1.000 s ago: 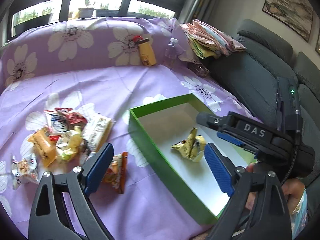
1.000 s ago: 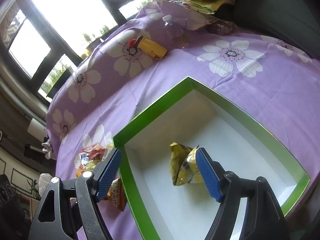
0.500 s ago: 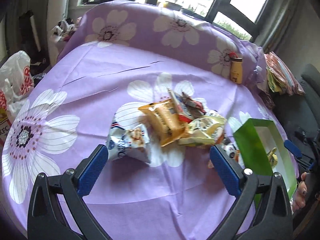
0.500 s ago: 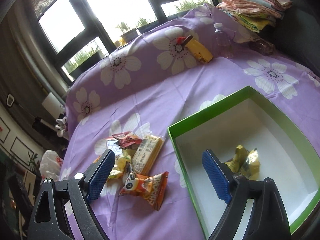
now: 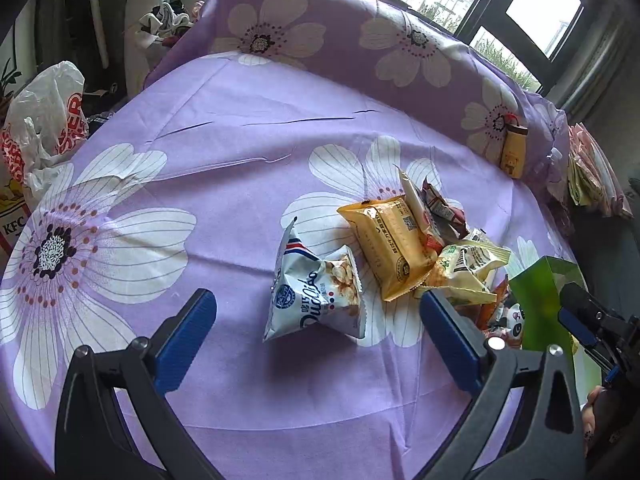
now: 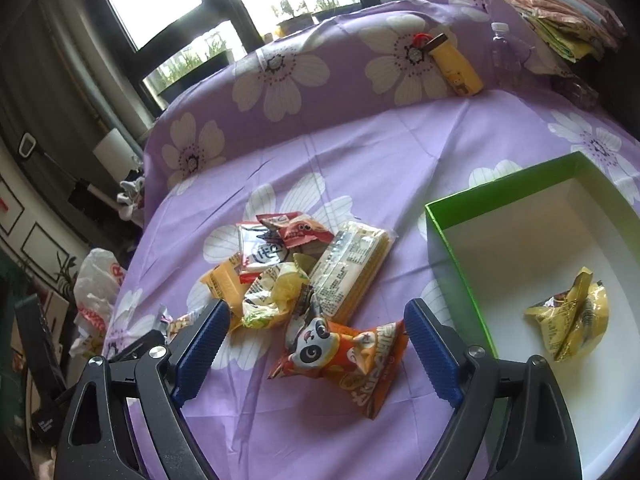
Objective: Organize snacks
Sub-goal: 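Move the right tool back to the white-and-blue peanut bag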
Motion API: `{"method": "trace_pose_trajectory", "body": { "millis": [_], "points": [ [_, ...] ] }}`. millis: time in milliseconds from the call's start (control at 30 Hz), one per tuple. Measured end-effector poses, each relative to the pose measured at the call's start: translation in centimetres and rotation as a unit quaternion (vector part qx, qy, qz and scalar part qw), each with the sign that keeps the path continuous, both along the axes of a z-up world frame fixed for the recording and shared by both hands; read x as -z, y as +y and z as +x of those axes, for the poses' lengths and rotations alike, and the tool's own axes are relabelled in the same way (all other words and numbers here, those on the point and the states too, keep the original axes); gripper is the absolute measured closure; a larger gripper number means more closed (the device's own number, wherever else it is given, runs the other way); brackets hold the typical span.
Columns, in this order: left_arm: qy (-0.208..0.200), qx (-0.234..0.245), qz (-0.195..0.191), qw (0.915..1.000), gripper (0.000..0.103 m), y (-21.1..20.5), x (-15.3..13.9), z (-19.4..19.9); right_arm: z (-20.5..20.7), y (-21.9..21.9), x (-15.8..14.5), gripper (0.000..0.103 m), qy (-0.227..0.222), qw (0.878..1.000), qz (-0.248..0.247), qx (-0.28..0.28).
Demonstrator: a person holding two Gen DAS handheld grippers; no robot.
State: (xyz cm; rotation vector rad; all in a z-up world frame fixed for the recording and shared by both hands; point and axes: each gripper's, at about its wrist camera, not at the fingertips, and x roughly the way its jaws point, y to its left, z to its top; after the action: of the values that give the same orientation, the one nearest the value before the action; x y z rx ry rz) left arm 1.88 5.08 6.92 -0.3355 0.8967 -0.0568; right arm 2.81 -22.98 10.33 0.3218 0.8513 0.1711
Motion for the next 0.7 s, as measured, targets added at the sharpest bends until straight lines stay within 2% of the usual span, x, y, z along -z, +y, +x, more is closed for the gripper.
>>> {"method": "trace_pose_trajectory", "body": {
  "millis": [200,333,433,533,600,700],
  "points": [
    [-0.002,0.001,0.01,0.9999,0.002,-0.4,0.4,0.2,0.2,0.8,0.6,0.014,0.011,0.999,0.034,-0.029],
    [-0.006,0.007,0.001,1.0,0.004,-0.3,0.4,0.4,0.6,1.6,0.9,0.014,0.016,0.998,0.046,-0.042],
    [-0.005,-0.004,0.004,1.0,0.005,0.0,0.3,0.4,0.9,2.6,0.9,0.02,0.023,0.996,0.06,-0.067],
    [-0.002,-0.013,0.001,0.9999,0.005,1.0,0.1,0.5,1.4,4.4,0.3,0.024,0.025,0.995,0.053,-0.084],
    [-0.001,-0.014,-0.015,0.9998,0.006,1.7,0.0,0.5,2.0,5.7,-0.1,0.034,0.027,0.993,0.054,-0.097],
    [0.009,-0.005,-0.026,0.9996,0.01,2.0,0.3,0.8,3.7,7.9,0.3,0.041,0.061,0.985,0.093,-0.134]
  ]
}}
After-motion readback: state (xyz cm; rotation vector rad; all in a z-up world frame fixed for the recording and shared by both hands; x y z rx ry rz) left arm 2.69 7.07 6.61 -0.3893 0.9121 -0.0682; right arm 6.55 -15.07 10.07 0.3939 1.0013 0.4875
